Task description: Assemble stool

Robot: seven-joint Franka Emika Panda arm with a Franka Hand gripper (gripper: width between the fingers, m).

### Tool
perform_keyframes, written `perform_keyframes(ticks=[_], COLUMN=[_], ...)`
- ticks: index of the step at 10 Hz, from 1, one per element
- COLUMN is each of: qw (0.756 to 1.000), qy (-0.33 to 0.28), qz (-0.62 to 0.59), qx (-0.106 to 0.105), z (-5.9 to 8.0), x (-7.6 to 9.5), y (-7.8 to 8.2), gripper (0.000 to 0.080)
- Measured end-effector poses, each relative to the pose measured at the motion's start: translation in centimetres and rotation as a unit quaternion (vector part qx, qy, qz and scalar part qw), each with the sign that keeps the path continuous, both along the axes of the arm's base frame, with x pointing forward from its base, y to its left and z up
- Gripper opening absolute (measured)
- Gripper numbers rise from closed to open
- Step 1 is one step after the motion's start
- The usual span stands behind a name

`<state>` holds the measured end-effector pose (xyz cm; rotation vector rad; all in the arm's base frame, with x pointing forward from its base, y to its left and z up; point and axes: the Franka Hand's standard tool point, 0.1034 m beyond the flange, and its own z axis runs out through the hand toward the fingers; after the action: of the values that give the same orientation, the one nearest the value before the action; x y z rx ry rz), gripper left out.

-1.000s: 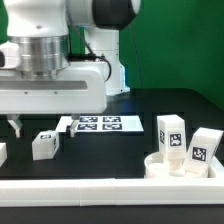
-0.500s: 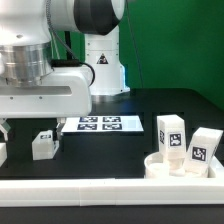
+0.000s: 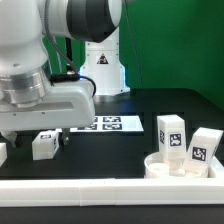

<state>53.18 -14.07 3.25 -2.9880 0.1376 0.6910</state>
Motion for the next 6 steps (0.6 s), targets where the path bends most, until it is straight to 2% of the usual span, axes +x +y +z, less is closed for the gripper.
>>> perform_keyframes(ticks=[1, 3, 5, 6], qw=[0.999, 0.993, 0.985, 0.98], qy=[0.041, 0.114, 0.171, 0.193], qz=[-0.009, -0.022, -0.024, -0.024], qx=[0.002, 0.012, 0.028, 0.031], z=[-0.2, 0.2, 0.3, -0.1], x=[-0.5, -1.7, -2.4, -2.4], y=[-0.1, -0.2, 0.0, -0.1], gripper=[0.0649, 0.0649, 0.0649, 0.0649])
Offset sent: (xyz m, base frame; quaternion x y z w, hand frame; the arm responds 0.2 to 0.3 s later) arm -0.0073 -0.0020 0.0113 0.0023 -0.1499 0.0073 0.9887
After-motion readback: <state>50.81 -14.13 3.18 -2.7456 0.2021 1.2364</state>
